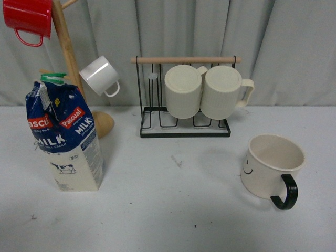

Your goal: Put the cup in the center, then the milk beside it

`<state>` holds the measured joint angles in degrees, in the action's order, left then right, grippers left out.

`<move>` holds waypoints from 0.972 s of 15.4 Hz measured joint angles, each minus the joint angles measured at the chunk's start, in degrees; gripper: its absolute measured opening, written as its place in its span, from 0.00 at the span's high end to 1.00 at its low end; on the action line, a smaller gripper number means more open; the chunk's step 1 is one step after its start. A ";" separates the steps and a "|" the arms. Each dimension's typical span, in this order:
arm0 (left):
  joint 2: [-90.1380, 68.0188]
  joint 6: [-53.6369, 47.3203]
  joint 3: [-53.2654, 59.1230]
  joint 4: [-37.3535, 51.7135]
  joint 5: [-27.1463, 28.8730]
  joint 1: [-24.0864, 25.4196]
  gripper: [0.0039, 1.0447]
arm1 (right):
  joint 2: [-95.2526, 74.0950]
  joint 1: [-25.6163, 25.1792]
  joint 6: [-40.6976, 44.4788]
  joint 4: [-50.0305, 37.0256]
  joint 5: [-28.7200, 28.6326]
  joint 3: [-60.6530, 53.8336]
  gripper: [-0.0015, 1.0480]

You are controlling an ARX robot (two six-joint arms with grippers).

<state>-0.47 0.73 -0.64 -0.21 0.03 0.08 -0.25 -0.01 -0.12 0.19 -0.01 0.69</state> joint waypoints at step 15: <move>0.00 0.00 0.00 -0.02 0.00 0.00 0.06 | 0.00 0.00 0.00 0.00 0.00 0.00 0.06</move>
<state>-0.47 0.73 -0.64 -0.23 0.03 0.08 -0.25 -0.01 -0.12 0.19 -0.01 0.69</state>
